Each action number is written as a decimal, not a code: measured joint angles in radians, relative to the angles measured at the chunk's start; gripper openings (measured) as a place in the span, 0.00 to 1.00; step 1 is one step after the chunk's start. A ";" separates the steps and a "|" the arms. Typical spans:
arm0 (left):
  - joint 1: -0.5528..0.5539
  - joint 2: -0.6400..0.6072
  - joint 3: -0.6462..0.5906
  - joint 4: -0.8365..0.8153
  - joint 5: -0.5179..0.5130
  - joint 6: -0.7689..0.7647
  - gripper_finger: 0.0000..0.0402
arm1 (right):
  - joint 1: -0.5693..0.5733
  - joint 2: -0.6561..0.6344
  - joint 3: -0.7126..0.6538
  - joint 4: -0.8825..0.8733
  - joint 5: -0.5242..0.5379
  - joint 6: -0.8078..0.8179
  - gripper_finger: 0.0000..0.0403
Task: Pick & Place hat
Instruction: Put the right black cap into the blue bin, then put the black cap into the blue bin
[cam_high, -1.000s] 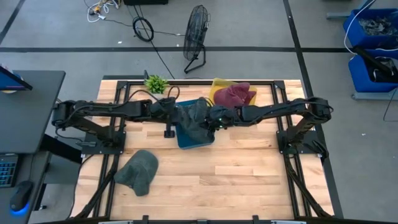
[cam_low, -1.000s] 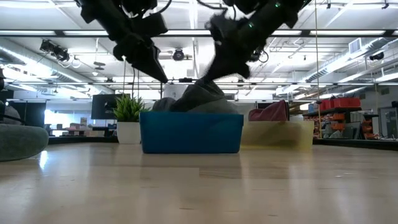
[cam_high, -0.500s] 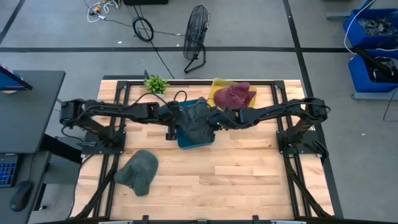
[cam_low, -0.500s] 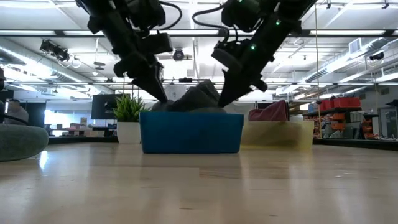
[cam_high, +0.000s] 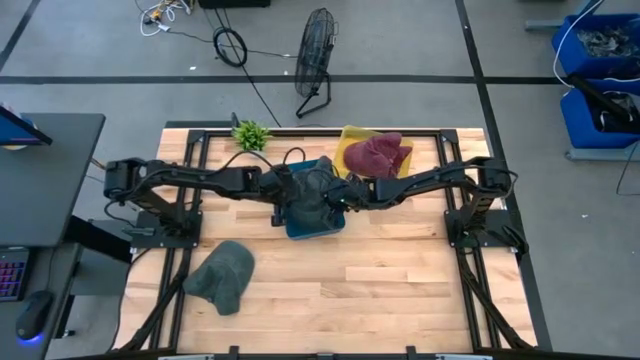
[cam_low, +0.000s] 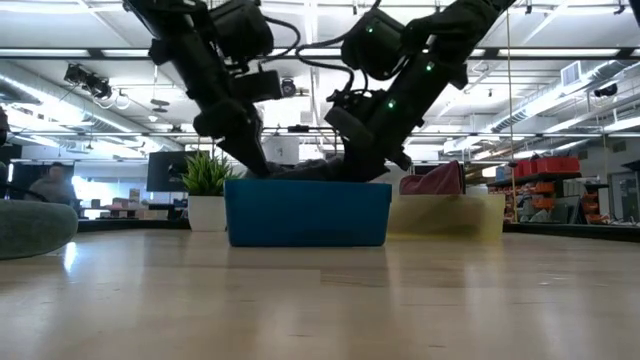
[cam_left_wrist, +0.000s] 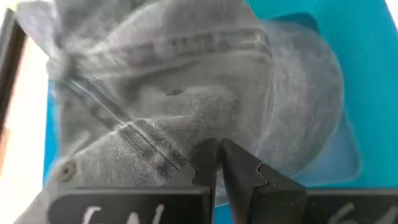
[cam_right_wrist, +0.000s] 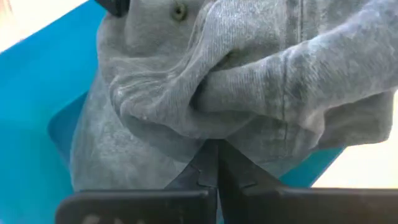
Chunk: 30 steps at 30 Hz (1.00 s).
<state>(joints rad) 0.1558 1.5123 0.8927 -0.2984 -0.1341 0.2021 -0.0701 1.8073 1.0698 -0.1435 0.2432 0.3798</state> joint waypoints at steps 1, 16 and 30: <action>0.000 0.014 0.000 0.000 0.000 -0.007 0.07 | 0.000 0.003 0.000 -0.001 -0.002 0.000 0.00; -0.026 -0.022 -0.001 -0.033 -0.001 -0.029 0.07 | 0.000 -0.084 -0.001 -0.078 -0.109 -0.101 0.01; -0.204 -0.423 0.000 -0.554 0.076 -0.406 0.10 | 0.042 -0.203 -0.001 -0.090 -0.103 -0.108 0.02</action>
<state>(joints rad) -0.0480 1.0894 0.8925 -0.8520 -0.0584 -0.2040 -0.0286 1.6047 1.0691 -0.2334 0.1402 0.2720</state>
